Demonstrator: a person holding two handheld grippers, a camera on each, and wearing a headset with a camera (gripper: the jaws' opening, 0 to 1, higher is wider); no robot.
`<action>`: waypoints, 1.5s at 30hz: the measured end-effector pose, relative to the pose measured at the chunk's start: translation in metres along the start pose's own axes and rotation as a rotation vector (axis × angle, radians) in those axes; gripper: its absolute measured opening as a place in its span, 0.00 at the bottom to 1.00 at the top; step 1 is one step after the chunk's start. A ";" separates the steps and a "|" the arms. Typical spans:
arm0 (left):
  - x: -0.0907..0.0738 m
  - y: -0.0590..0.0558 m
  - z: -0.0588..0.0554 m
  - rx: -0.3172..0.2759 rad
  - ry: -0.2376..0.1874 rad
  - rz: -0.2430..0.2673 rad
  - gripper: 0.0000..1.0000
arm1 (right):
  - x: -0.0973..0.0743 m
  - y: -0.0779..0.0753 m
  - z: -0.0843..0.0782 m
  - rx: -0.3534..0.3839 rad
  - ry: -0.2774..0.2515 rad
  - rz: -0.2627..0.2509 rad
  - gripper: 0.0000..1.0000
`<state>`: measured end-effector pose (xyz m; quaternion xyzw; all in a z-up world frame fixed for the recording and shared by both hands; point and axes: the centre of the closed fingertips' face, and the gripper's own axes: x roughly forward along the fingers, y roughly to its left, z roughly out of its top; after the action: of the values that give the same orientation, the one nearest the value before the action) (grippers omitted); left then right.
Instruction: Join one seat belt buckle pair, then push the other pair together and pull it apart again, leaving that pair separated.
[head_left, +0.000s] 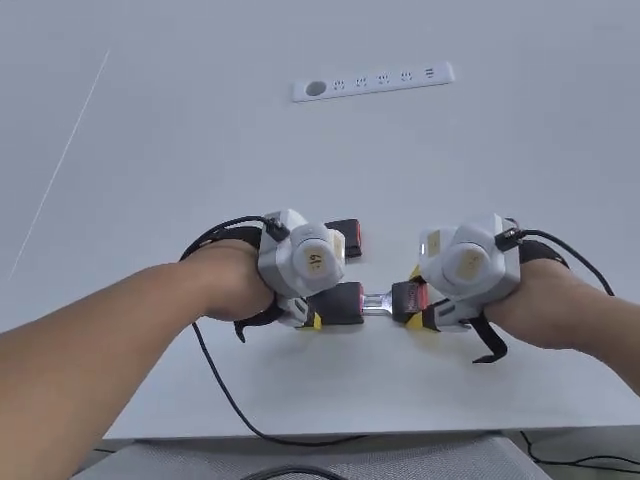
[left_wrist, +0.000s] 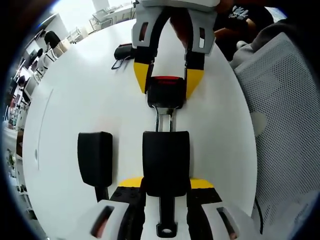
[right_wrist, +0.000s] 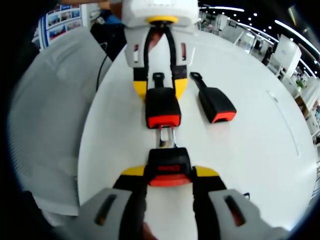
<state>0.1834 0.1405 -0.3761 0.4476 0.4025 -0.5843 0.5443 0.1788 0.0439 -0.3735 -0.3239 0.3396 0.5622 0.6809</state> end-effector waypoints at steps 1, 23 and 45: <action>0.000 0.000 0.000 0.000 0.000 -0.001 0.32 | 0.000 0.000 0.001 -0.012 0.005 0.002 0.35; 0.000 0.001 0.000 0.031 -0.001 -0.009 0.31 | 0.008 0.000 0.012 -0.033 0.042 0.001 0.33; 0.001 -0.001 0.001 0.034 -0.010 -0.017 0.30 | 0.014 0.004 0.024 0.010 -0.019 0.023 0.32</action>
<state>0.1828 0.1390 -0.3769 0.4501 0.3936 -0.5981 0.5337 0.1792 0.0722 -0.3722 -0.3111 0.3397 0.5714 0.6792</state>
